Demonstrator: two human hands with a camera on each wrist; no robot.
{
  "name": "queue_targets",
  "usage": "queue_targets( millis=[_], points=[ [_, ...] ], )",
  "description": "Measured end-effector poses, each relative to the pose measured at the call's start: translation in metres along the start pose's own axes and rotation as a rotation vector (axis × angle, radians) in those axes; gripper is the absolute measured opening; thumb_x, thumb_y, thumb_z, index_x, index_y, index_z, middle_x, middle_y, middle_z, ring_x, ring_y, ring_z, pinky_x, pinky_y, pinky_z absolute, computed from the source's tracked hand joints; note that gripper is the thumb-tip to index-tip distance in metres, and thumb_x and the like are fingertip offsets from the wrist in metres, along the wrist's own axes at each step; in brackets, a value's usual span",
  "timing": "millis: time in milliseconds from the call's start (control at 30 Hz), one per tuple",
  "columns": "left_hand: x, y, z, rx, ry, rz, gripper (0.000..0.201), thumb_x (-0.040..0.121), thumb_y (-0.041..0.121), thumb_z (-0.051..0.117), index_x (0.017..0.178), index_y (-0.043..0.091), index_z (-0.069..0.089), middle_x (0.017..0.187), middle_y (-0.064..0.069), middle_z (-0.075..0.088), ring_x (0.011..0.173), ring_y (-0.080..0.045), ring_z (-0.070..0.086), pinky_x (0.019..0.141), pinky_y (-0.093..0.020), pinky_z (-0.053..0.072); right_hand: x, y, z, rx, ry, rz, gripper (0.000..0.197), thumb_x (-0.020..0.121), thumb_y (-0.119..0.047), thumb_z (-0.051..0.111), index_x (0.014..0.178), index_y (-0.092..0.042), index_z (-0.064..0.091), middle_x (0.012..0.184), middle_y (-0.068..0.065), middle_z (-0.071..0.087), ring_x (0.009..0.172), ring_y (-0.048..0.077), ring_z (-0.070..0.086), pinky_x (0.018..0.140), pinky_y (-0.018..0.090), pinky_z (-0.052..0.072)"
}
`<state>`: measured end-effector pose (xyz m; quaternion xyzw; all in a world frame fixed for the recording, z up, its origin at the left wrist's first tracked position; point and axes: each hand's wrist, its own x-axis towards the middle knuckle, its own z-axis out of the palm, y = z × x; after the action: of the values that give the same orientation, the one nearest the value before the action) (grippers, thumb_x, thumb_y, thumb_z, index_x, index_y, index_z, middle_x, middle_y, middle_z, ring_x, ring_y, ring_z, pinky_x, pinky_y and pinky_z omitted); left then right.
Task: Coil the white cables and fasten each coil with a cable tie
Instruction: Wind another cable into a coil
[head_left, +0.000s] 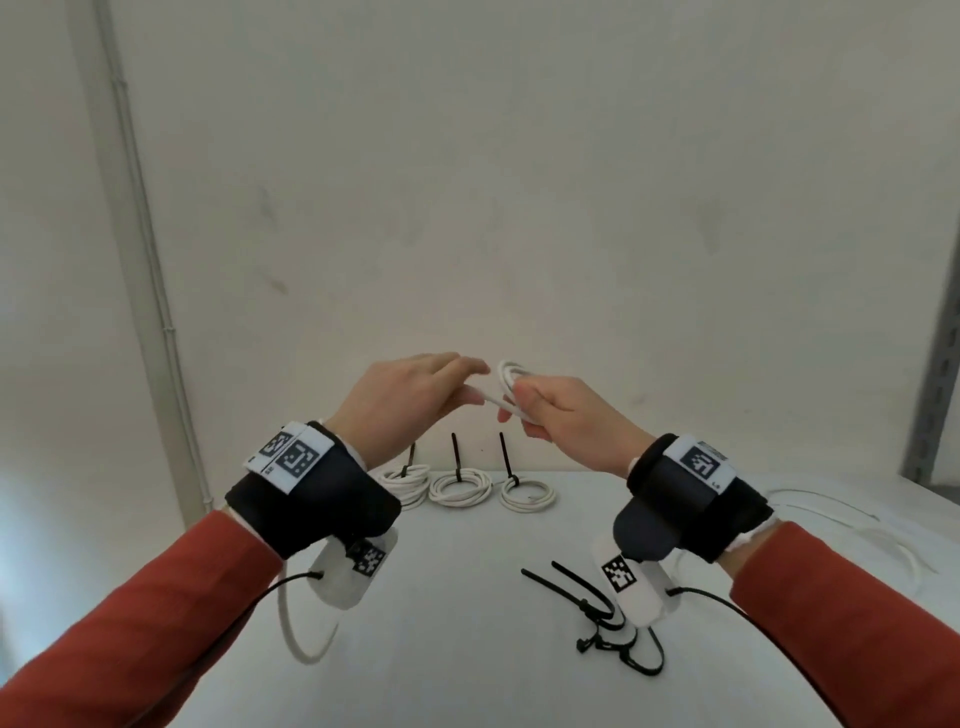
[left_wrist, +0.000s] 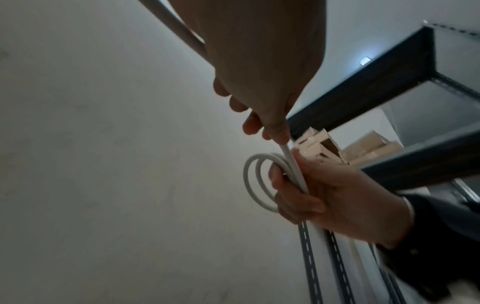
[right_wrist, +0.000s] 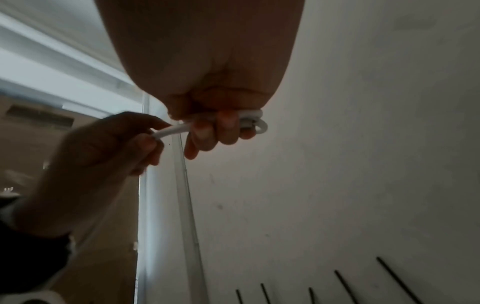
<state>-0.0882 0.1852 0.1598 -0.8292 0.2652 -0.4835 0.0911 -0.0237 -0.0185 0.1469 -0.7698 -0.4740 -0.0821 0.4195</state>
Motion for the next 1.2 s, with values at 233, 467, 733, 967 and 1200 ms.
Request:
queue_targets(
  millis=[233,467,733,967,1200],
  points=[
    [0.009,0.007,-0.002,-0.666,-0.039,-0.309,0.026,0.092,0.043,0.044,0.094,0.033,0.068,0.086,0.003,0.052,0.077,-0.001,0.05,0.073,-0.011,0.036,0.003,-0.022,0.0,0.566,0.016,0.079,0.071,0.091,-0.058,0.023,0.055,-0.008,0.059,0.036,-0.005,0.023,0.037,0.012,0.017,0.046,0.027,0.015],
    [0.02,0.022,-0.013,-1.141,-0.068,-0.528,0.04,0.096,0.035,0.034,0.079,0.009,0.058,0.072,0.007,0.057,0.075,-0.008,0.053,0.078,-0.02,0.042,0.007,-0.041,0.012,0.762,0.346,0.115,0.055,0.101,-0.04,0.037,0.058,-0.007,0.048,0.036,-0.007,0.028,0.034,0.012,0.021,0.048,0.029,0.026],
    [0.034,0.039,-0.01,-1.167,0.228,-0.899,0.052,0.102,0.033,0.035,0.053,0.016,0.036,0.041,0.011,0.03,0.038,-0.009,0.03,0.043,-0.026,0.037,0.014,-0.046,0.025,0.806,0.327,0.147,0.048,0.099,-0.04,0.045,0.067,-0.006,0.057,0.045,0.004,0.047,0.04,0.022,0.046,0.058,0.036,0.043],
    [0.035,0.032,-0.008,-0.814,0.179,-0.93,0.065,0.1,0.049,0.028,0.052,0.007,0.044,0.042,0.003,0.037,0.041,-0.013,0.037,0.048,-0.028,0.039,0.013,-0.048,0.021,0.914,0.094,0.183,0.04,0.101,-0.033,0.04,0.077,-0.005,0.056,0.044,-0.004,0.03,0.039,0.012,0.035,0.056,0.028,0.048],
    [0.031,0.03,-0.011,-1.14,0.052,-0.716,0.033,0.102,0.024,0.036,0.073,0.012,0.045,0.058,0.005,0.035,0.046,-0.007,0.037,0.053,-0.029,0.054,0.006,-0.039,0.003,1.212,0.022,0.181,0.035,0.101,-0.034,0.036,0.083,-0.009,0.053,0.046,-0.007,0.032,0.04,0.009,0.034,0.052,0.024,0.039]
  ],
)
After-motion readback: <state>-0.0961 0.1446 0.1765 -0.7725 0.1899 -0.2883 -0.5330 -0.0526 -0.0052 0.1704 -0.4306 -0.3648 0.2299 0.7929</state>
